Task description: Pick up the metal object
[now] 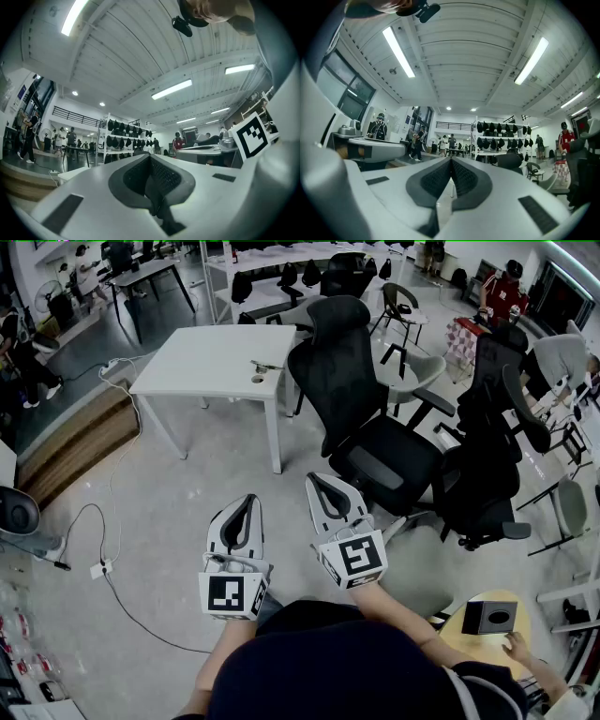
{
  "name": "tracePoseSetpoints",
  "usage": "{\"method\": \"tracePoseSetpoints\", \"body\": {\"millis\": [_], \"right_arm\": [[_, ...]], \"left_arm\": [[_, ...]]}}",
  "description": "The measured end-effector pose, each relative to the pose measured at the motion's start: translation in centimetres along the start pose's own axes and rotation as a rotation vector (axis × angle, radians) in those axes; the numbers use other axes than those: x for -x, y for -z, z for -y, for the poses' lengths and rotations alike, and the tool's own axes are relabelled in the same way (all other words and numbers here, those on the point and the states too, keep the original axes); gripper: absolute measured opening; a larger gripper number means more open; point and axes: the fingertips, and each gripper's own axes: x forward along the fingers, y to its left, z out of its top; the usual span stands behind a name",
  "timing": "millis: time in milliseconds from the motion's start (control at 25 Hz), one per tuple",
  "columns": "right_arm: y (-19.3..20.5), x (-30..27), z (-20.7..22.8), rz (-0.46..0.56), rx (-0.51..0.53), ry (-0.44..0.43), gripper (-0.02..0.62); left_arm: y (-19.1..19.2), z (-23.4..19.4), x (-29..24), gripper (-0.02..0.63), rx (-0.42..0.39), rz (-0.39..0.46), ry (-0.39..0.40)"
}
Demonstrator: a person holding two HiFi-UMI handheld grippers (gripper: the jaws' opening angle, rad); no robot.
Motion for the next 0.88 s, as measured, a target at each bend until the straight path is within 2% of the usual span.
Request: {"method": "tracePoseSetpoints", "body": {"millis": [200, 400, 440, 480, 560, 680, 880], "right_arm": [[0.0, -0.1, 0.9, 0.009, -0.027, -0.005, 0.026], [1.1, -0.6, 1.6, -0.015, -0.035, -0.011, 0.026], [1.4, -1.0, 1.7, -0.020, -0.032, -0.012, 0.026], [1.6, -1.5, 1.9, -0.023, -0.031, -0.011, 0.026], [2.0, -2.8, 2.4, -0.026, -0.031, -0.002, 0.026], [2.4, -5.8, 3.5, -0.025, -0.029, 0.017, 0.026], [3.1, -12.5, 5.5, -0.034, -0.006, 0.047, 0.026]], "left_arm": [[0.0, 0.2, -0.9, 0.021, -0.012, 0.004, 0.006], [1.6, -0.5, -2.5, 0.029, -0.022, -0.041, 0.030], [1.8, -1.0, -2.9, 0.048, -0.018, -0.043, 0.030], [2.0, -1.6, -3.3, 0.094, -0.012, -0.044, 0.032], [2.6, -3.0, -4.6, 0.118, 0.003, -0.044, 0.032], [3.3, -5.6, -7.4, 0.189, 0.015, -0.040, 0.029], [4.4, -10.5, -13.3, 0.219, 0.016, -0.034, 0.050]]}}
